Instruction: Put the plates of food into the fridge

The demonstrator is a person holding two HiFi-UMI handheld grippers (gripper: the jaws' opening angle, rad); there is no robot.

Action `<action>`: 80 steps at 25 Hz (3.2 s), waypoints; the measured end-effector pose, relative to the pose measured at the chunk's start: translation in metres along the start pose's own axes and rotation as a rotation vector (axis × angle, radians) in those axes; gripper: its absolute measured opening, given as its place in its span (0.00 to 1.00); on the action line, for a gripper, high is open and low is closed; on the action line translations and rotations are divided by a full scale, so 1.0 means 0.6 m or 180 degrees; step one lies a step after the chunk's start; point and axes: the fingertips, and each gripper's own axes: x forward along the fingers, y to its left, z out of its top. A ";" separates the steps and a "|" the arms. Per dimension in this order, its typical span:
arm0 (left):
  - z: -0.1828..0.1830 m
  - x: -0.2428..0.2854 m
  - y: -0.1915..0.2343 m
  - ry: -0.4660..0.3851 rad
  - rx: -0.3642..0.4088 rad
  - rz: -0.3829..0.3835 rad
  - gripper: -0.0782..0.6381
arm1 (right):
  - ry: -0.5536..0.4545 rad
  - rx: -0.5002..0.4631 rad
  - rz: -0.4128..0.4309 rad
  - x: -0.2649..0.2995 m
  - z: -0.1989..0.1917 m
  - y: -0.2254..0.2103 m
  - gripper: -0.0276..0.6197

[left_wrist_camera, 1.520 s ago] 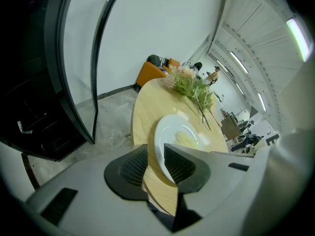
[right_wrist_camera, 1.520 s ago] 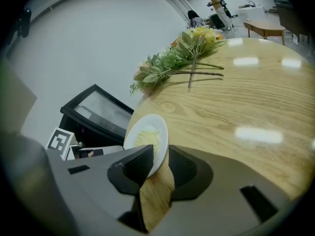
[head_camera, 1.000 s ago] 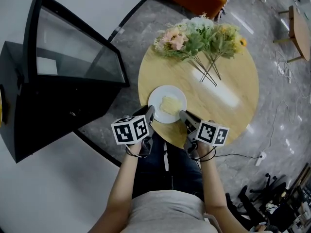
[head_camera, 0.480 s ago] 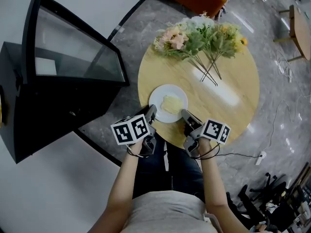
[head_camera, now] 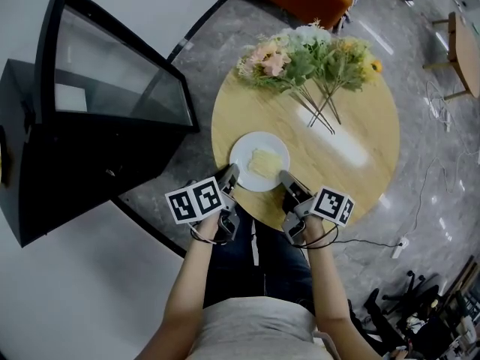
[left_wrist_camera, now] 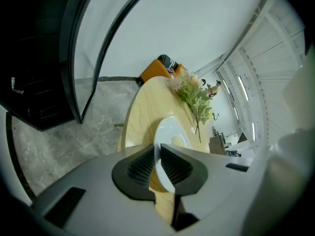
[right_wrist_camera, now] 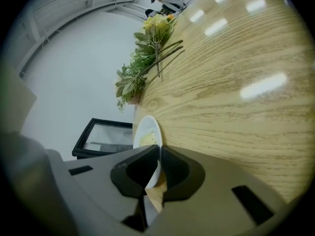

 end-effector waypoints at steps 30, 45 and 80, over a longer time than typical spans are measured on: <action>0.009 -0.267 0.023 -0.1654 -0.1018 -0.0041 0.17 | 0.1020 -0.0947 0.0529 0.016 -0.108 0.232 0.08; -0.006 -0.546 0.217 -0.2680 -0.1746 0.0168 0.16 | 0.1854 -0.1472 0.0765 0.154 -0.384 0.393 0.08; 0.160 -0.750 0.372 -0.3734 -0.1930 0.0268 0.15 | 0.1633 -0.1571 0.1191 0.381 -0.536 0.621 0.08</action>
